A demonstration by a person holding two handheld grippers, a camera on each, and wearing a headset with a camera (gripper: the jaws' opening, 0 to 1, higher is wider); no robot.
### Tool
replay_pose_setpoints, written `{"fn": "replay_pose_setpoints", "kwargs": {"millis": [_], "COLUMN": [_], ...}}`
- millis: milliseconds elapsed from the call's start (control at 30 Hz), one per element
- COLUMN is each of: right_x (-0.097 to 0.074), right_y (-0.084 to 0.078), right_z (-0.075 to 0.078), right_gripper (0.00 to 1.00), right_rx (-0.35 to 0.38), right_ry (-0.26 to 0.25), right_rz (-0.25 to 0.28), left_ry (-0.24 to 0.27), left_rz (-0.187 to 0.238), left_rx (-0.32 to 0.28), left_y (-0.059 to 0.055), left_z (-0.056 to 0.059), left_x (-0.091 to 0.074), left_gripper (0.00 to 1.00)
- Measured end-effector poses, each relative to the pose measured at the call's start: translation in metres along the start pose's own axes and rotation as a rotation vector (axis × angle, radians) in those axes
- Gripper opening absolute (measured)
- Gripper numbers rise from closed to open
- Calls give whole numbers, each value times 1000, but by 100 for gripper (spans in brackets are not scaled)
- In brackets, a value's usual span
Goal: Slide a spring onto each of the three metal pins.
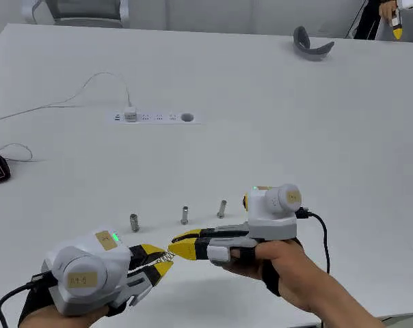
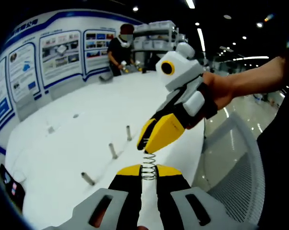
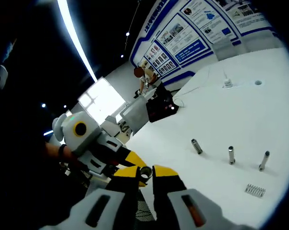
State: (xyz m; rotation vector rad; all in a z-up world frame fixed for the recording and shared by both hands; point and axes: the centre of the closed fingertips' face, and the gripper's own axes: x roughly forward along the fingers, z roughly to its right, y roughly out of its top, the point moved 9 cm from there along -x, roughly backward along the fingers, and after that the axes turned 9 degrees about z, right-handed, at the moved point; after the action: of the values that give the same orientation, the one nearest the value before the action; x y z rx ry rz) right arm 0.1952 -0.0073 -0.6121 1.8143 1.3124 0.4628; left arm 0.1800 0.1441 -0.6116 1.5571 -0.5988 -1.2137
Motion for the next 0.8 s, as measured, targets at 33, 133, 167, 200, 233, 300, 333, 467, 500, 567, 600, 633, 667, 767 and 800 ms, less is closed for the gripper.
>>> {"fn": "replay_pose_setpoints", "kwargs": {"millis": [33,133,167,200,233,300,333,467,500,567,600,633,667,767,800], "right_x": [-1,-3,-3,-3,-4,-3,-3,-1,-1,0,0,1,2,4,5], "right_y": [4,19,23,27,32,39,41,52,54,57,57,57,57,55,54], "right_z": [-1,-4,-5,-6,-7,-9,-10,-14,-15,-18,-18,-19,-19,-19,-19], "right_gripper": [12,12,12,12,12,12,12,12,12,12,12,12,12,12,12], "right_rx": [-20,-108,-131,-157,-198,-272,-298,-409,-427,-479,-495,-517,-529,-546,-550], "right_ry": [2,12,16,23,31,31,38,73,80,98,103,116,124,140,146], "right_rz": [-15,-79,-99,-118,-159,-234,-262,-386,-405,-448,-466,-495,-509,-560,-569], "left_ry": [-10,-47,-59,-67,-79,-95,-103,-140,-147,-160,-163,-171,-175,-188,-190], "left_rz": [7,32,39,45,48,49,51,63,67,74,75,74,73,68,65], "left_rx": [-2,4,5,8,8,17,24,32,33,33,31,30,31,42,43], "left_y": [2,9,11,13,16,20,21,25,26,27,28,28,27,26,26], "left_z": [-1,-5,-6,-7,-8,-9,-9,-9,-9,-8,-8,-8,-7,-6,-6], "left_x": [1,6,7,8,10,13,14,19,20,21,21,22,22,22,22], "left_gripper": [10,10,10,10,10,10,10,10,10,10,10,10,10,10,10]}}
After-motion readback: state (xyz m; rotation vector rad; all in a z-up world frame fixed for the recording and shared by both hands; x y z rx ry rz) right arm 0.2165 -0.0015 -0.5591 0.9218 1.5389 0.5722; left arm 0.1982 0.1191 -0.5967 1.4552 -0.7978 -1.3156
